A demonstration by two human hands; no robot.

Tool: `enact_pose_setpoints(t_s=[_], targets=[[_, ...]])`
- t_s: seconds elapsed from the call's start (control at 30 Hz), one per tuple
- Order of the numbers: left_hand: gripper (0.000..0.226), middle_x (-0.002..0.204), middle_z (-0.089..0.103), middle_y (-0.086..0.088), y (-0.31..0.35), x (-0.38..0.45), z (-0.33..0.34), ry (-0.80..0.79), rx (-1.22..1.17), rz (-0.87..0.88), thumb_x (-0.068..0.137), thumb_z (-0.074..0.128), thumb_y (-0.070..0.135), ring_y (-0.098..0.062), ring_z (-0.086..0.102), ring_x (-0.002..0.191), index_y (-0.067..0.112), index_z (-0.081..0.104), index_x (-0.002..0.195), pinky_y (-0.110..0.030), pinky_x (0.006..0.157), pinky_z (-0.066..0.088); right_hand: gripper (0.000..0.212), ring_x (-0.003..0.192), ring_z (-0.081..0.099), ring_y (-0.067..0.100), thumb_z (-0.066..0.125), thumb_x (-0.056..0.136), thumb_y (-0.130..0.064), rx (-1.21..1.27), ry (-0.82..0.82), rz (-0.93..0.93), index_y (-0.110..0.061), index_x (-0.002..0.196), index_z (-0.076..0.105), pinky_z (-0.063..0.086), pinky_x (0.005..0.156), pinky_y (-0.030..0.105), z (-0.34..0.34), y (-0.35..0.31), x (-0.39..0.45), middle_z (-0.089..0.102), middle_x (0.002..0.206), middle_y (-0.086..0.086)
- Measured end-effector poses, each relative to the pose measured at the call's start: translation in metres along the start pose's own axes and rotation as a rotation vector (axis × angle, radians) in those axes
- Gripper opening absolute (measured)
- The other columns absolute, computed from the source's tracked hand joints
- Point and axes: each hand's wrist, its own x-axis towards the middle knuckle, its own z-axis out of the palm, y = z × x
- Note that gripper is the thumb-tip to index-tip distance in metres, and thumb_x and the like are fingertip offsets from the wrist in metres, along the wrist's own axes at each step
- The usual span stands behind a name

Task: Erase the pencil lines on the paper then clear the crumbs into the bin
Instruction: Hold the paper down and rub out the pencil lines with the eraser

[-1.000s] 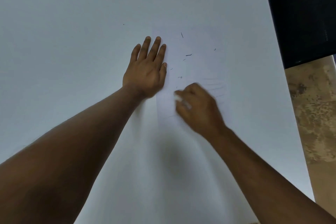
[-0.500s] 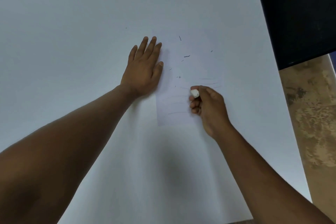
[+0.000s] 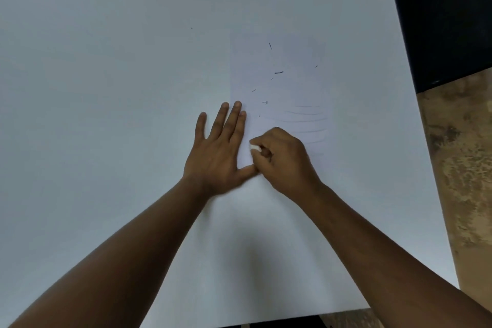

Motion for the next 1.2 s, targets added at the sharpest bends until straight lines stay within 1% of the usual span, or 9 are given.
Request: enact_pose_setpoints(t_s=[0.17,0.27,0.4,0.57,0.7,0.8,0.9,1.1,1.2], targets=[[0.099,0.172,-0.002,-0.010,-0.001,0.000,0.001,0.018,0.008,0.022,0.093,0.006,0.077,-0.027,-0.005,0.159,0.007,0.008,0.163,-0.058,0.125,-0.003,0.011,0.069,0.053,0.021,0.055,0.089,-0.009,-0.099,-0.075,-0.210,-0.004,0.087,0.065,0.047,0.061,0.031,0.010,-0.004,0.010,0.056,0.083,0.008],[0.105,0.172,0.000,-0.009,0.003,0.000,-0.003,0.013,-0.005,-0.008,0.092,0.017,0.083,-0.026,-0.004,0.159,0.005,0.012,0.163,-0.061,0.124,0.002,0.021,0.075,0.056,0.033,0.045,0.091,-0.014,-0.236,-0.028,-0.167,-0.001,0.086,0.062,0.050,0.067,0.041,-0.005,0.016,0.034,0.057,0.085,0.017],[0.107,0.172,-0.004,-0.007,0.006,0.002,-0.005,0.006,-0.013,-0.039,0.091,0.021,0.085,-0.024,-0.008,0.159,0.006,0.009,0.163,-0.061,0.124,0.001,0.011,0.066,0.052,0.030,0.052,0.084,-0.011,-0.282,0.214,0.020,-0.004,0.078,0.058,0.044,0.059,0.036,-0.038,0.055,0.060,0.053,0.078,0.013],[0.107,0.172,-0.003,-0.009,0.002,0.001,-0.004,0.027,0.002,-0.025,0.091,0.022,0.084,-0.025,-0.006,0.159,0.006,0.009,0.163,-0.061,0.124,0.004,0.008,0.073,0.056,0.028,0.057,0.088,-0.009,-0.123,0.059,-0.158,-0.004,0.085,0.064,0.047,0.066,0.036,-0.003,0.018,0.026,0.057,0.082,0.011],[0.106,0.172,-0.002,-0.010,0.002,0.000,-0.004,0.025,0.002,-0.010,0.091,0.020,0.083,-0.025,-0.005,0.159,0.006,0.011,0.163,-0.061,0.124,0.004,0.018,0.071,0.055,0.029,0.048,0.091,-0.012,-0.227,-0.034,-0.292,-0.002,0.084,0.062,0.050,0.063,0.040,0.003,0.012,0.024,0.056,0.081,0.013],[0.108,0.172,-0.004,-0.008,0.005,0.001,-0.006,0.007,-0.010,-0.040,0.090,0.021,0.085,-0.024,-0.008,0.159,0.005,0.010,0.163,-0.060,0.124,0.002,0.013,0.069,0.055,0.032,0.050,0.088,-0.010,-0.306,0.164,-0.136,-0.003,0.081,0.060,0.049,0.060,0.040,-0.018,0.033,0.058,0.055,0.079,0.015],[0.108,0.172,-0.006,-0.007,0.005,0.001,-0.007,0.012,-0.025,-0.043,0.091,0.022,0.085,-0.023,-0.010,0.158,0.006,0.008,0.163,-0.060,0.125,0.002,0.006,0.067,0.052,0.027,0.056,0.085,-0.008,-0.266,0.201,-0.021,-0.005,0.081,0.059,0.047,0.058,0.038,-0.030,0.040,0.074,0.054,0.081,0.011],[0.109,0.172,-0.005,-0.009,0.003,0.000,-0.004,0.021,-0.022,-0.032,0.090,0.020,0.086,-0.023,-0.009,0.159,0.006,0.008,0.163,-0.059,0.125,0.003,0.006,0.072,0.055,0.023,0.061,0.090,-0.009,-0.189,-0.039,-0.347,-0.004,0.088,0.064,0.048,0.063,0.033,-0.005,0.015,0.048,0.057,0.084,0.009],[0.108,0.172,-0.005,-0.008,0.005,0.001,-0.007,0.007,-0.023,-0.038,0.090,0.020,0.085,-0.023,-0.009,0.158,0.005,0.009,0.163,-0.059,0.125,0.002,0.012,0.072,0.056,0.032,0.055,0.092,-0.008,-0.277,0.027,-0.370,-0.002,0.084,0.062,0.050,0.065,0.041,-0.011,0.027,0.076,0.057,0.082,0.015]])
